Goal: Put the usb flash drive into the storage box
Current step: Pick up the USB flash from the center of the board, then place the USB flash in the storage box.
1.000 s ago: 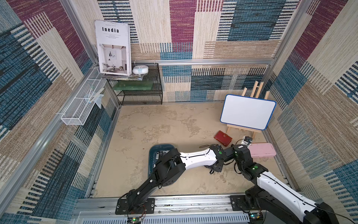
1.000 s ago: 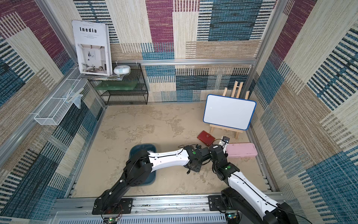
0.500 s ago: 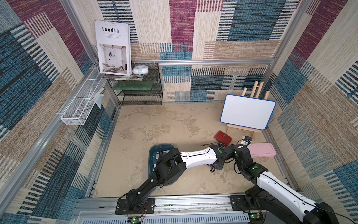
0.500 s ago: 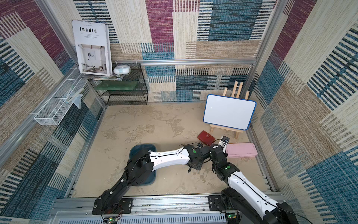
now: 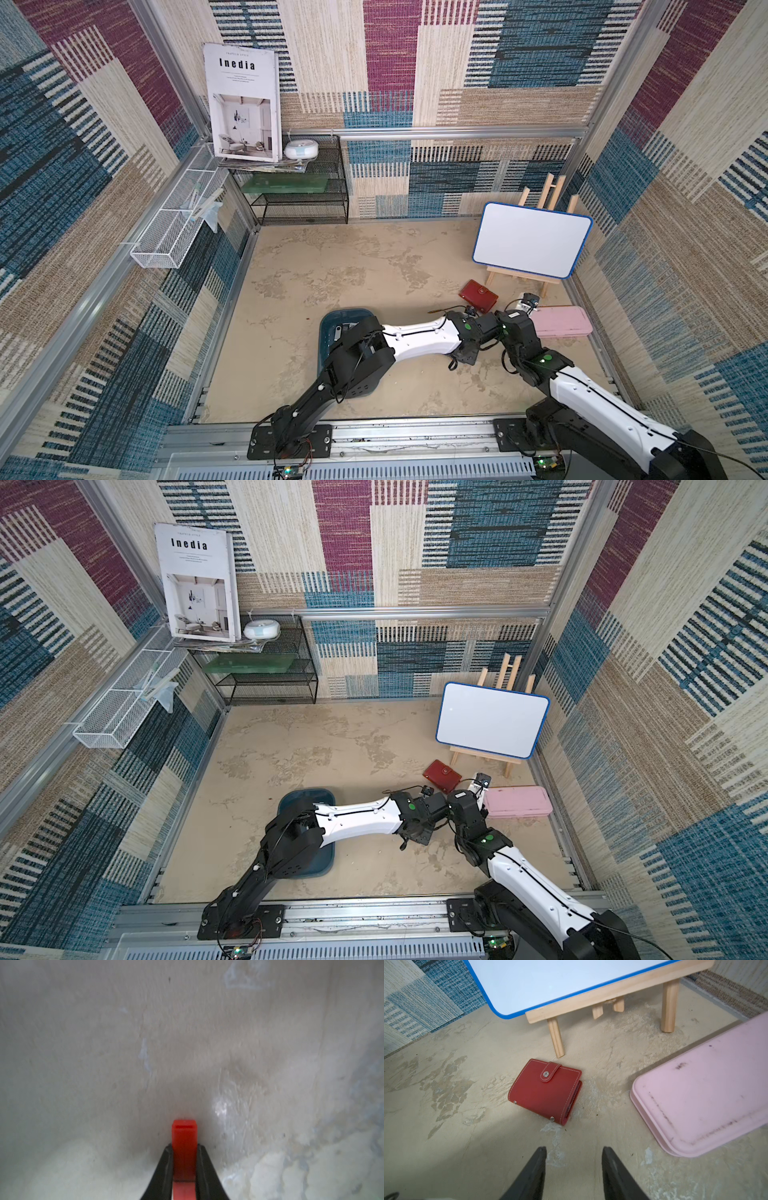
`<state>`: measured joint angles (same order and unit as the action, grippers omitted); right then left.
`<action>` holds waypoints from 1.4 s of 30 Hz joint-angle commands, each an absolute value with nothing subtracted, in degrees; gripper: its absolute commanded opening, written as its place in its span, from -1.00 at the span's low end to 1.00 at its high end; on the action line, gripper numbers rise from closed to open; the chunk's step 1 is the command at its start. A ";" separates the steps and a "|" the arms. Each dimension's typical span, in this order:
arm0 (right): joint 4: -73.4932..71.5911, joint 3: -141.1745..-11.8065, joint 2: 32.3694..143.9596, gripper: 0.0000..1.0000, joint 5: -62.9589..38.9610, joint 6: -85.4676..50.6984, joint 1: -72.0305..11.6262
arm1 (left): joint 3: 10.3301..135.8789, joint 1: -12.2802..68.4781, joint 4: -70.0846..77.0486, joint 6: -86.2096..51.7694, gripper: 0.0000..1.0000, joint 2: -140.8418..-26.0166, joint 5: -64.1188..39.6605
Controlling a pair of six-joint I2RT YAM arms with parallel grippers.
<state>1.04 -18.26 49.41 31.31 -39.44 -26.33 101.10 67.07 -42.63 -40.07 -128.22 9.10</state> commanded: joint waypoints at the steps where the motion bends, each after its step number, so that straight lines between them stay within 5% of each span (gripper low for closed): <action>1: 1.86 -18.19 49.48 -0.03 31.44 -39.40 -26.37 | 98.78 67.06 -42.59 -39.90 -0.85 -123.40 9.81; 15: 1.50 -18.22 50.03 -0.02 31.03 -39.21 -26.42 | 70.86 65.47 -43.11 -45.73 -0.84 -88.18 18.99; 26: 1.17 -18.37 50.85 -0.01 30.84 -39.09 -26.40 | 43.56 51.21 -40.48 -49.57 -0.73 -57.85 11.76; 42: 0.88 -18.53 51.85 0.01 30.76 -39.03 -26.43 | 37.31 47.29 -28.60 -50.19 -0.75 -70.05 4.75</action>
